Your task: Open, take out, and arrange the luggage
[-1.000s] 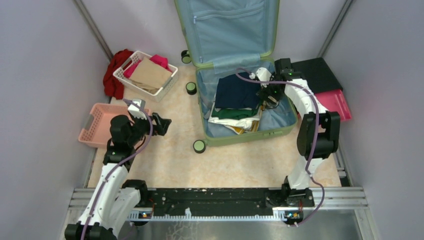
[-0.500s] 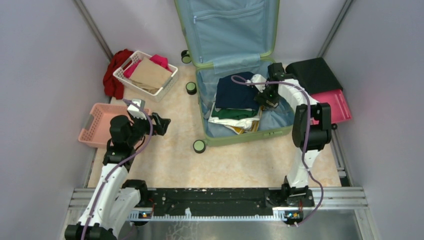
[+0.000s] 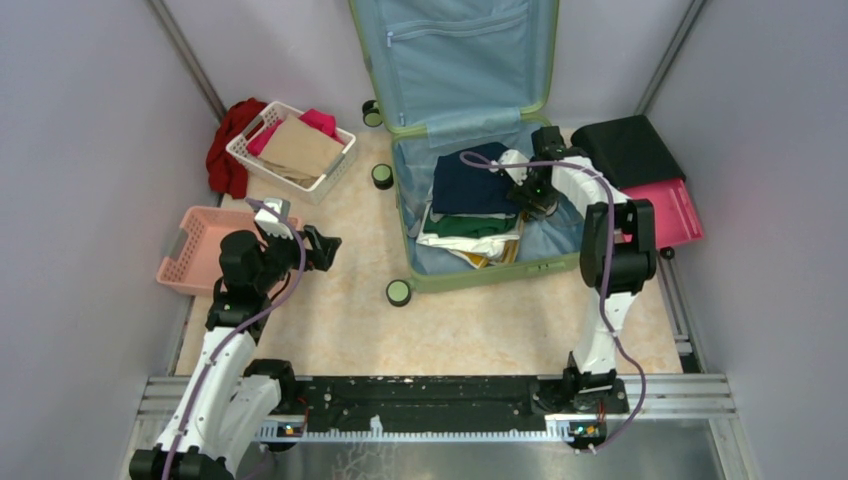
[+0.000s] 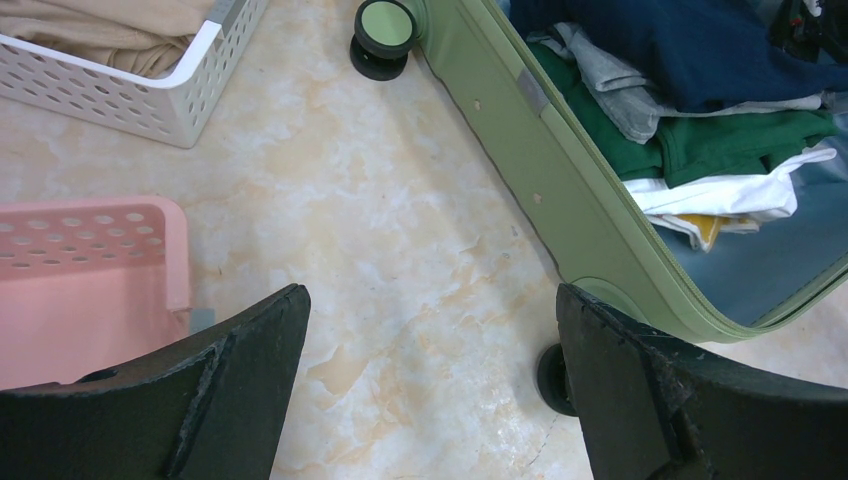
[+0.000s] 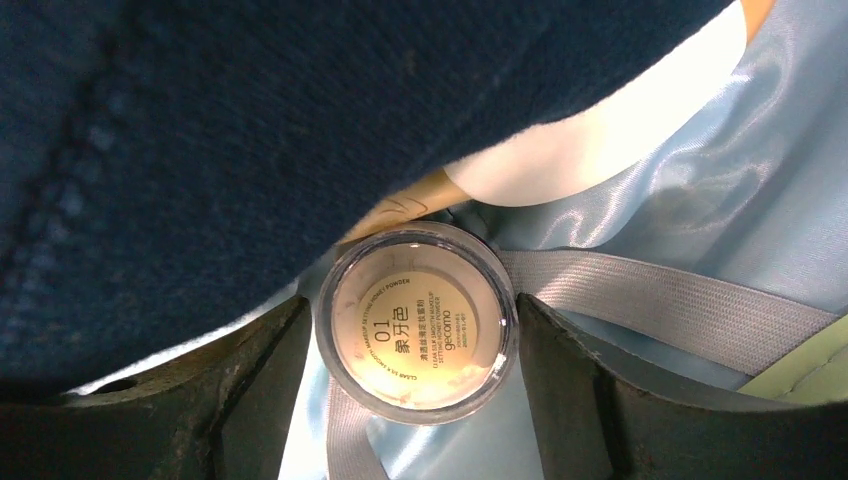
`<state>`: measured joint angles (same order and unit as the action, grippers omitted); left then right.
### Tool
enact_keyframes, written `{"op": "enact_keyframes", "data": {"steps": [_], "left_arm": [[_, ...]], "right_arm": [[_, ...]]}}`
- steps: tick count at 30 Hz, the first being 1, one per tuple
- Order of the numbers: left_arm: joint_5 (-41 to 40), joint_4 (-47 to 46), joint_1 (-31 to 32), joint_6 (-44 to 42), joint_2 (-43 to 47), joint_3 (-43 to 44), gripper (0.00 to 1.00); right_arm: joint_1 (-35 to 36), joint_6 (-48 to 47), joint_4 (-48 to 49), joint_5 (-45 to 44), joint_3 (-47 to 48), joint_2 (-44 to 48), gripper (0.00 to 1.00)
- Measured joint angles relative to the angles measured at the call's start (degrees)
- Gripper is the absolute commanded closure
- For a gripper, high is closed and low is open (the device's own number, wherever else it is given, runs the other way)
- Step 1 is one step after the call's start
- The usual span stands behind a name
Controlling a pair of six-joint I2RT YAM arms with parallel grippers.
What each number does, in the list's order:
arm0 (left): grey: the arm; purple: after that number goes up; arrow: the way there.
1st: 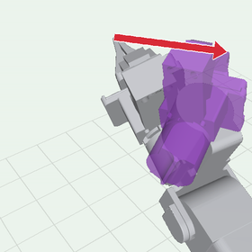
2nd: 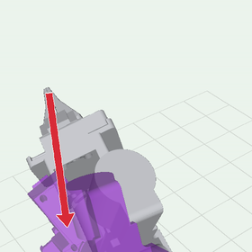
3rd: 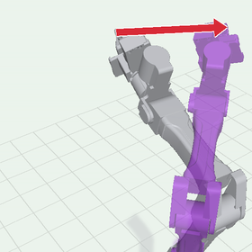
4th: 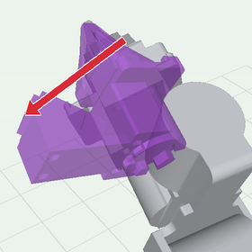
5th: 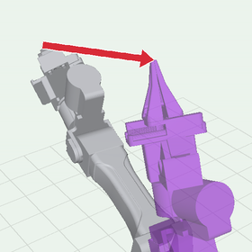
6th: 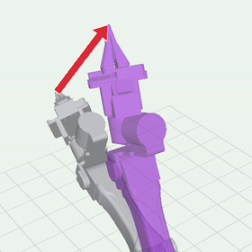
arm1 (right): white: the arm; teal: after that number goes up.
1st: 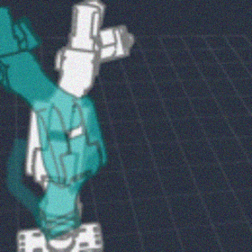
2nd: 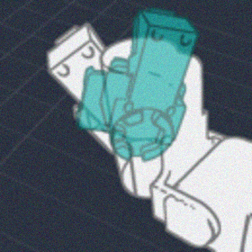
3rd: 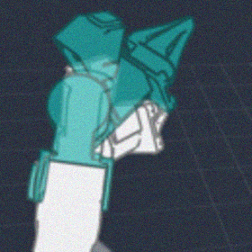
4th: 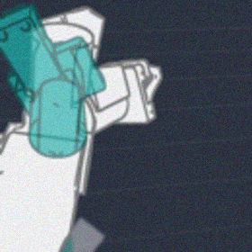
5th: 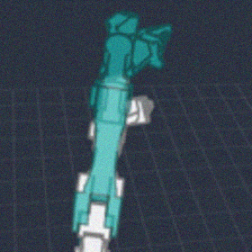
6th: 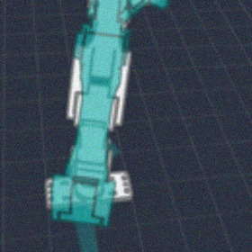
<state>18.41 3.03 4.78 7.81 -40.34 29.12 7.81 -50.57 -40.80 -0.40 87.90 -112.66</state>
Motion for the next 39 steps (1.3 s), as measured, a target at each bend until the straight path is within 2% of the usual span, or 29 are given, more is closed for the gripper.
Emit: {"op": "enact_keyframes", "data": {"steps": [4, 9, 12, 18, 29, 39], "left_arm": [[0.0, -0.02, 0.0, 0.0, 0.0, 0.0, 0.01], [0.0, 0.0, 0.0, 0.0, 0.0, 0.0, 0.01], [0.0, 0.0, 0.0, 0.02, 0.0, 0.0, 0.01], [0.02, 0.0, 0.0, 0.0, 0.0, 0.0, 0.01], [0.04, 0.0, 0.0, 0.02, 0.0, 0.0, 0.01], [0.09, -0.02, 0.0, 0.02, 0.02, 0.0, 0.01]], "right_arm": [[0.07, -0.13, 0.13, -0.26, 0.26, -0.35, 0.4], [0.33, -0.28, 0.37, -1.09, 0.26, -0.35, 0.64], [0.37, -0.31, 0.66, -1.55, 0.24, -0.33, 0.69], [0.44, -0.31, 1.92, -2.73, -1.66, 1.79, 0.78], [0.44, 0.35, 1.81, -2.8, -4.2, 10.82, 0.85], [0.37, 4.44, -1.46, 2.71, -5.44, 19.26, 0.94]]}}
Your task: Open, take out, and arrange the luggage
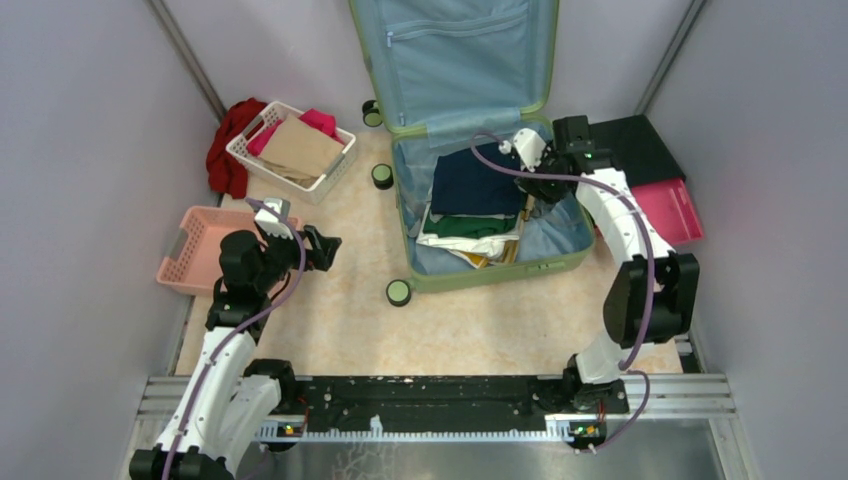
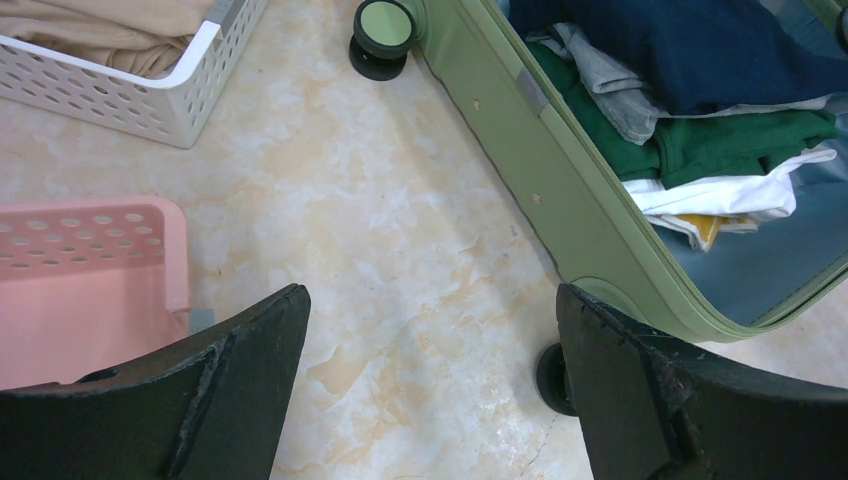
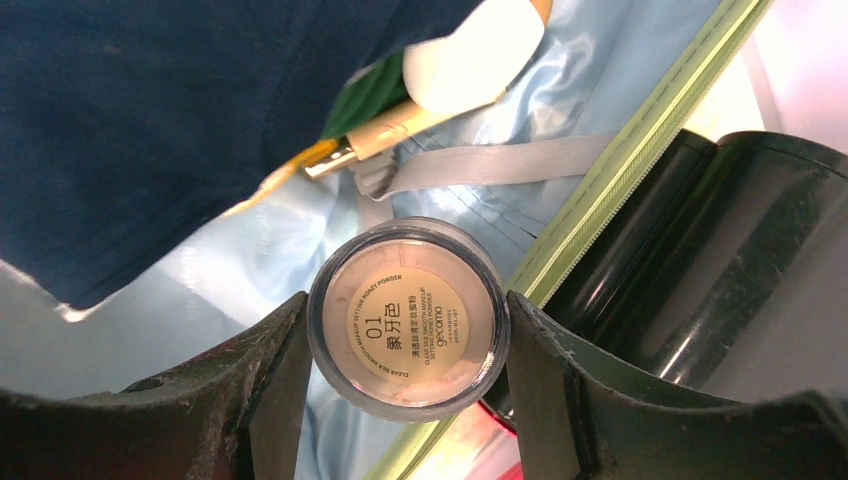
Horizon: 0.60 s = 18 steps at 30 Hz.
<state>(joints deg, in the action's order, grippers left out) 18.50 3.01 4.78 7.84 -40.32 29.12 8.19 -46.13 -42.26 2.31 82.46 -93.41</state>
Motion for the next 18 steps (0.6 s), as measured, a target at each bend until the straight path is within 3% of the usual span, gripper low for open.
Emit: {"op": "enact_keyframes", "data": {"steps": [7, 18], "left_arm": [[0.13, 0.0, 0.0, 0.0, 0.0, 0.0, 0.01], [0.5, 0.02, 0.0, 0.02, -0.02, 0.0, 0.01]], "right_arm": [[-4.33, 4.48, -2.12, 11.02, -0.52, 7.37, 0.95], [-26.82, 17.09, 1.7, 32.24, -8.96, 17.31, 0.95]]}}
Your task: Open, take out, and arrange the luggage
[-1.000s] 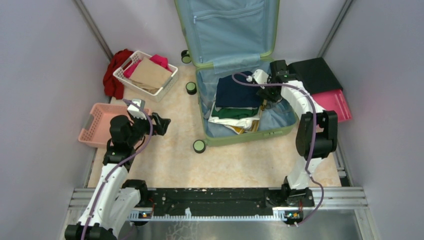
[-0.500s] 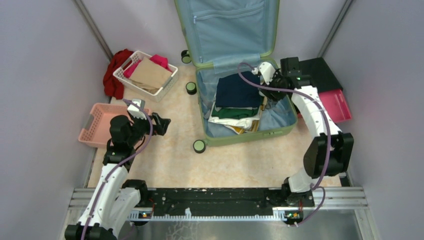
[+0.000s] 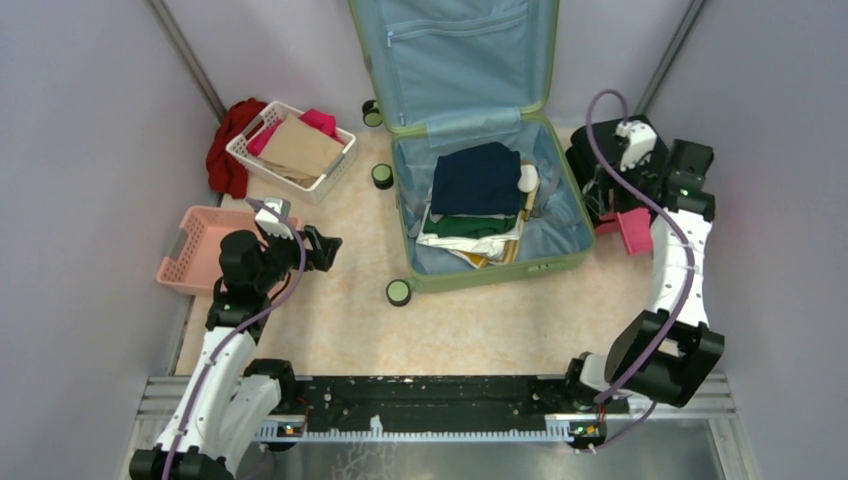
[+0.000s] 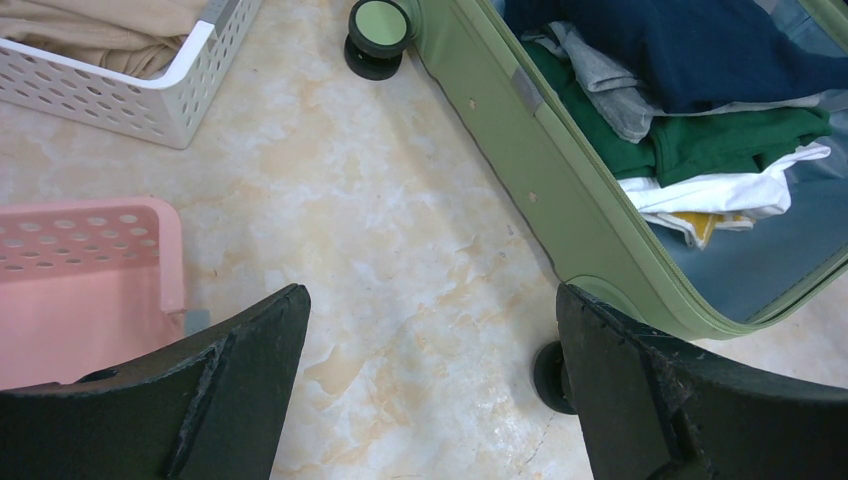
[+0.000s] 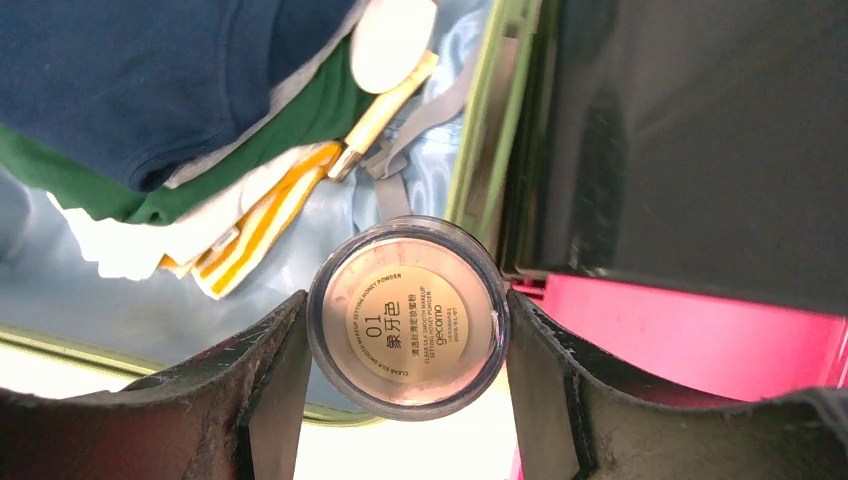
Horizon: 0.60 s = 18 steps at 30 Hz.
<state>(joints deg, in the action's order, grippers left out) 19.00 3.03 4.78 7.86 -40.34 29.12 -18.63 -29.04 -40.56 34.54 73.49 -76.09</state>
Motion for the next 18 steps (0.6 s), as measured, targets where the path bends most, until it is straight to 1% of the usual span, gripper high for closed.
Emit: {"op": "enact_keyframes", "data": {"steps": [3, 8, 18], "left_arm": [[0.04, -0.02, 0.0, 0.0, 0.0, 0.0, 0.01], [0.09, -0.02, 0.0, 0.0, 0.0, 0.0, 0.01], [0.09, -0.02, 0.0, 0.0, 0.02, 0.0, 0.01]], "right_arm": [[-4.76, 3.78, 3.04, 3.04, -2.45, 0.83, 0.94], [-8.68, 9.53, 8.83, 2.62, -7.17, 2.14, 0.91], [-14.27, 17.94, 19.17, -4.5, -13.68, 2.84, 0.85]]}}
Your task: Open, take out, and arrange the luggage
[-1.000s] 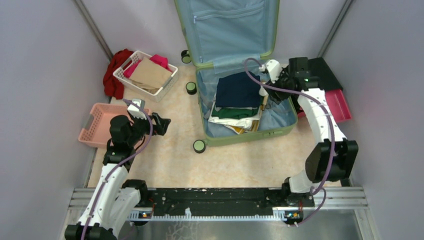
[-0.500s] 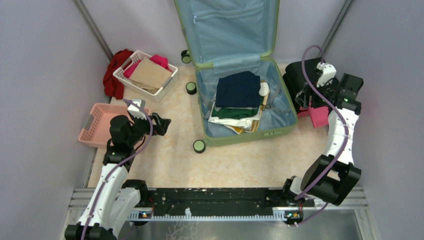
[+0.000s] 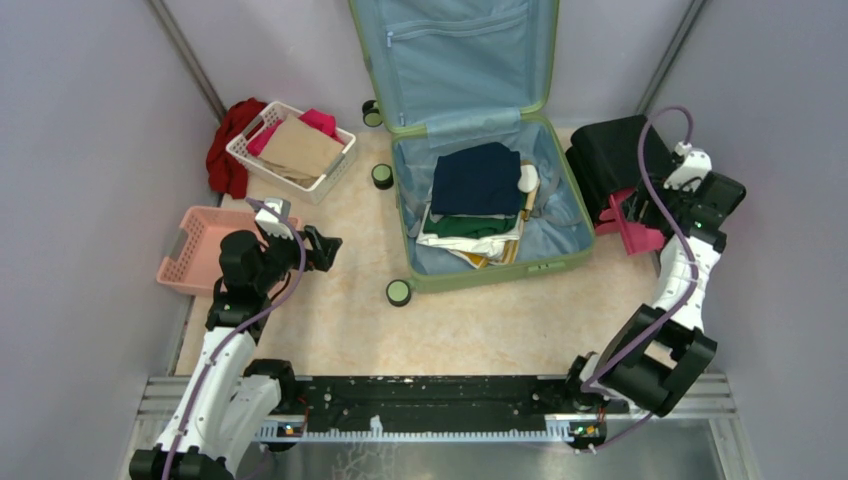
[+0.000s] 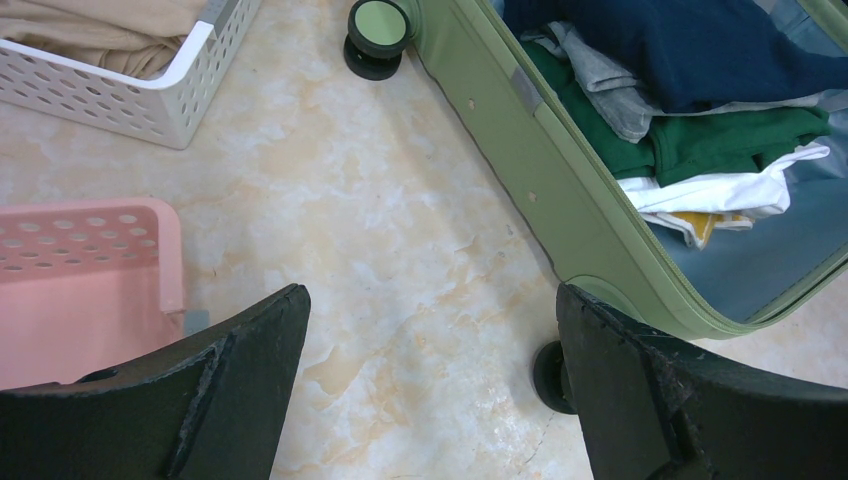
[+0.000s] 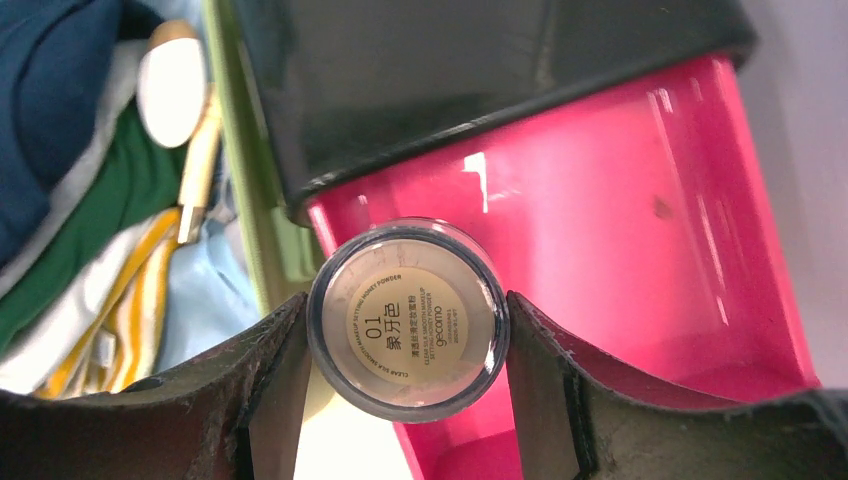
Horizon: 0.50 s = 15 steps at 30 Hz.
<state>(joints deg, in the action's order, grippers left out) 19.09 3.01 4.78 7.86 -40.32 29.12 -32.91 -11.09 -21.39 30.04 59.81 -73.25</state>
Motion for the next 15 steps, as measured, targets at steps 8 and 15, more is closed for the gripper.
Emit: {"op": "enact_keyframes", "data": {"steps": [8, 15], "left_arm": [[0.0, 0.0, 0.0, 0.0, 0.33, 0.0, 0.01], [0.0, 0.0, 0.0, 0.0, 0.35, 0.0, 0.01]], "right_arm": [[-3.39, 4.24, 5.11, -4.9, -2.08, -0.79, 0.73], [-3.39, 6.32, 9.27, -7.26, -2.05, -4.02, 0.6]]}}
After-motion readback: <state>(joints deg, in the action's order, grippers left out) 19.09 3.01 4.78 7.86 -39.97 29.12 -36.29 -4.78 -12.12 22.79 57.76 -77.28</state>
